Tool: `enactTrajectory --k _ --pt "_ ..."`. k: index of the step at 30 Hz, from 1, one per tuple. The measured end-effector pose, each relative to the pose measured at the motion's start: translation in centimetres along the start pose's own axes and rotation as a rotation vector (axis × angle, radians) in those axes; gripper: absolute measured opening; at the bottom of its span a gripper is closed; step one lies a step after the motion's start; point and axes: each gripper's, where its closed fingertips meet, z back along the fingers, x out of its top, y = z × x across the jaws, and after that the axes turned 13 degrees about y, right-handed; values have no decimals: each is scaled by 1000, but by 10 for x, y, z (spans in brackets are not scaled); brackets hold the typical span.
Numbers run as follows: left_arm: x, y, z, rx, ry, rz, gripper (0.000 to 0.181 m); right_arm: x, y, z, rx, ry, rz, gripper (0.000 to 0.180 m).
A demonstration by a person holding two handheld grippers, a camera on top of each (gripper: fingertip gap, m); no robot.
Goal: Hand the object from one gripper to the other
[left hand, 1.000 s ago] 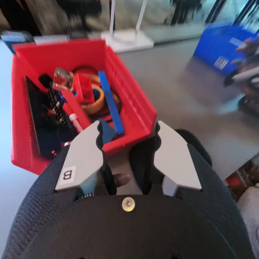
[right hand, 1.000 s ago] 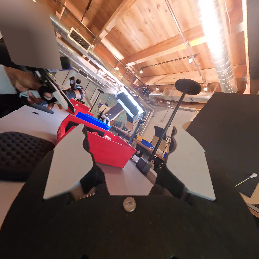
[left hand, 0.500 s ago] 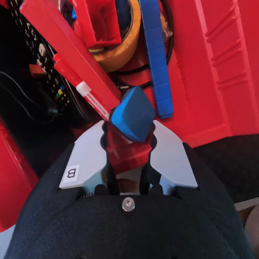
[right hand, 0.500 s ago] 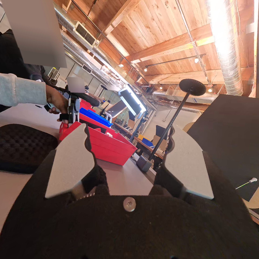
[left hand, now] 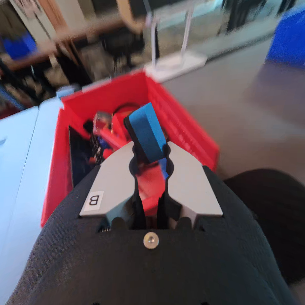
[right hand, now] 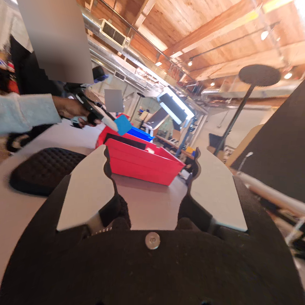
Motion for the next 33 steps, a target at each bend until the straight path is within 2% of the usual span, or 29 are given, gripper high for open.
enactTrajectory --k 1,3,5,7,8,11,16,18,21,23,28,33 --pt "14 -13 10 -45 -137 -6 30 0 2 -2 34 -1 -57 97" --pt "40 -58 37 -223 -429 -27 30 1 6 -4 107 -15 -203 88" --pt "57 -106 64 -415 -678 1 30 5 11 -6 193 -41 -375 71" --pt "59 -149 75 -567 -795 19 30 12 21 -8 300 -72 -530 57" --pt "58 -166 73 -609 -813 19 30 16 29 -9 359 -85 -584 56" --pt "47 -207 57 -694 -794 -42 30 20 53 -12 487 -86 -648 55" --pt "42 -228 45 -723 -743 -94 30 16 88 -16 640 -9 -672 54" --pt "40 -233 40 -722 -707 -126 30 20 98 -18 666 -18 -674 47" --pt "37 -241 38 -712 -684 -183 30 25 102 -21 642 -52 -668 22" --pt "37 -240 39 -715 -689 -176 30 26 102 -22 631 -50 -661 22" --pt "45 -226 42 -699 -701 -15 39 32 85 -18 620 -112 -759 21" --pt "45 -228 42 -892 -604 189 34 26 85 -20 663 -38 -814 21"
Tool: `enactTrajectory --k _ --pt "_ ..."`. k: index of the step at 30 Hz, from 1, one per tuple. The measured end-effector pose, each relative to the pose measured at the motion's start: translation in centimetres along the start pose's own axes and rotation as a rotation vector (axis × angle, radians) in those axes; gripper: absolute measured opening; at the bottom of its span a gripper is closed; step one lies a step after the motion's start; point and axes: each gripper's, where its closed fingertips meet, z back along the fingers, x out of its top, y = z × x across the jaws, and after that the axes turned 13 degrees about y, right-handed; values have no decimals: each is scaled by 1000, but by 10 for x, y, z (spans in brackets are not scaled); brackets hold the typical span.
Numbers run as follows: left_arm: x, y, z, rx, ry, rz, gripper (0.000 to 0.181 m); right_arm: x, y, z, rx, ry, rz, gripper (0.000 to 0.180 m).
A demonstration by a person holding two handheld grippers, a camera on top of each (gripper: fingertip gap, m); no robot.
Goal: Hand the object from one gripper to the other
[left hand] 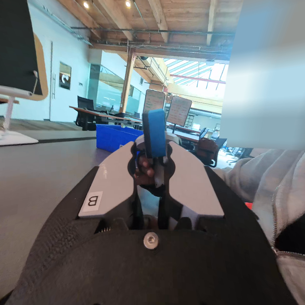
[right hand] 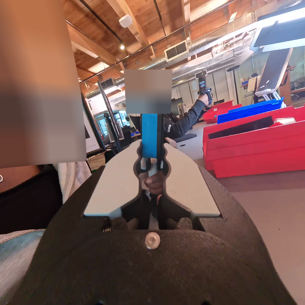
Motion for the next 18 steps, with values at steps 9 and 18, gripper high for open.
enactTrajectory --k 9,18 --pt "4 3 -1 -33 -140 185 21 8 -7 2 -72 -150 39 31" --pt "1 4 -4 -40 -115 222 47 13 -10 8 -71 -192 -6 21"
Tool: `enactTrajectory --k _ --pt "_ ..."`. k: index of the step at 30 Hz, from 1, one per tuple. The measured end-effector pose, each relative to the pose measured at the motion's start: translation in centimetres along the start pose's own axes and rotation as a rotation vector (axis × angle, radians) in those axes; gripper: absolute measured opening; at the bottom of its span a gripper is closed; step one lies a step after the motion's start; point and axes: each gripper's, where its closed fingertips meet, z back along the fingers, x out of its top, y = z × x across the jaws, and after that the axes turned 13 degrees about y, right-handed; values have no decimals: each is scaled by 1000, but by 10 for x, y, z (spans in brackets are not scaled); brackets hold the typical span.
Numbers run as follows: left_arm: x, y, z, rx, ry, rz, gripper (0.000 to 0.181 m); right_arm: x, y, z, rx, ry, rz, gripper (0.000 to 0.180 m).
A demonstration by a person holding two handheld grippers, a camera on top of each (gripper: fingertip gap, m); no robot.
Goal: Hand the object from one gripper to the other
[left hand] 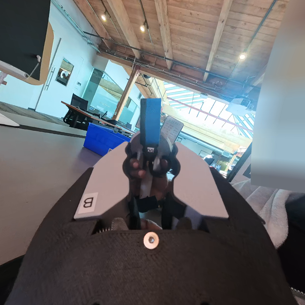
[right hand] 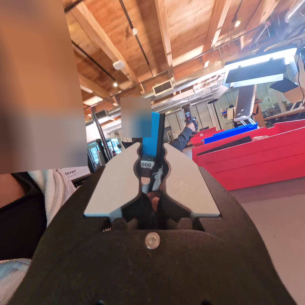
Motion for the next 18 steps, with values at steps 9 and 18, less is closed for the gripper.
enactTrajectory --k 9,18 --pt "-2 0 -2 -19 15 20 21 -12 3 -8 3 45 18 22" --pt "-25 -2 12 -55 342 -6 22 -36 13 -12 101 327 -68 23"
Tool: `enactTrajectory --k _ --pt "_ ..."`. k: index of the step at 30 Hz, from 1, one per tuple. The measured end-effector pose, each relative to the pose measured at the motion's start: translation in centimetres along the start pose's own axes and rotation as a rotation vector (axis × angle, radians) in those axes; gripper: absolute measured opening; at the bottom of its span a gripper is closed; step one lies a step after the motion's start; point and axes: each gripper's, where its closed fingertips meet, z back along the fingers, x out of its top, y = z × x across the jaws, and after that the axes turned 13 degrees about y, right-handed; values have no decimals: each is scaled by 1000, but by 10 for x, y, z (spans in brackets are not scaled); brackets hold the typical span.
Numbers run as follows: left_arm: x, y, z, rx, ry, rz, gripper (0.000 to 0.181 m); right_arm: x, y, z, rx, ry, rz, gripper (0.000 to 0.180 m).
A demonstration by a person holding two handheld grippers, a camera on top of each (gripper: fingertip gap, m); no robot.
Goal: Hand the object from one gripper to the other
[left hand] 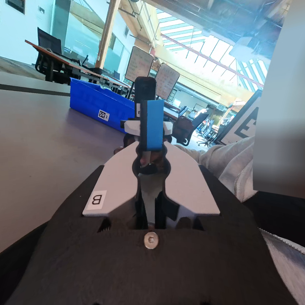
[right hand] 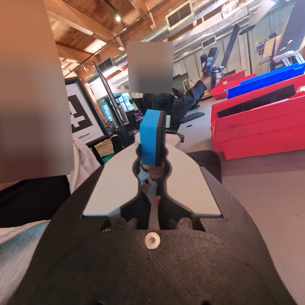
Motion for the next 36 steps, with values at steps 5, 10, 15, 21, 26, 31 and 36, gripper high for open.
enactTrajectory --k 5,10,15,21,26,31,36 --pt "20 1 -3 13 -236 47 41 17 -3 9 -28 -204 15 22" --pt "29 2 -10 60 -371 31 29 26 -3 17 -19 -347 3 23" --pt "25 0 -10 21 -330 38 20 23 -1 12 -45 -327 50 23" --pt "4 -1 -1 0 -17 53 20 4 -5 3 -65 -59 17 39" --pt "-3 5 8 64 68 29 21 -9 -7 -2 -57 53 -33 24" --pt "7 3 -1 41 -134 69 43 11 -6 8 -31 -151 -46 23" --pt "14 3 -11 73 -220 51 32 16 -7 12 -22 -261 -51 23"
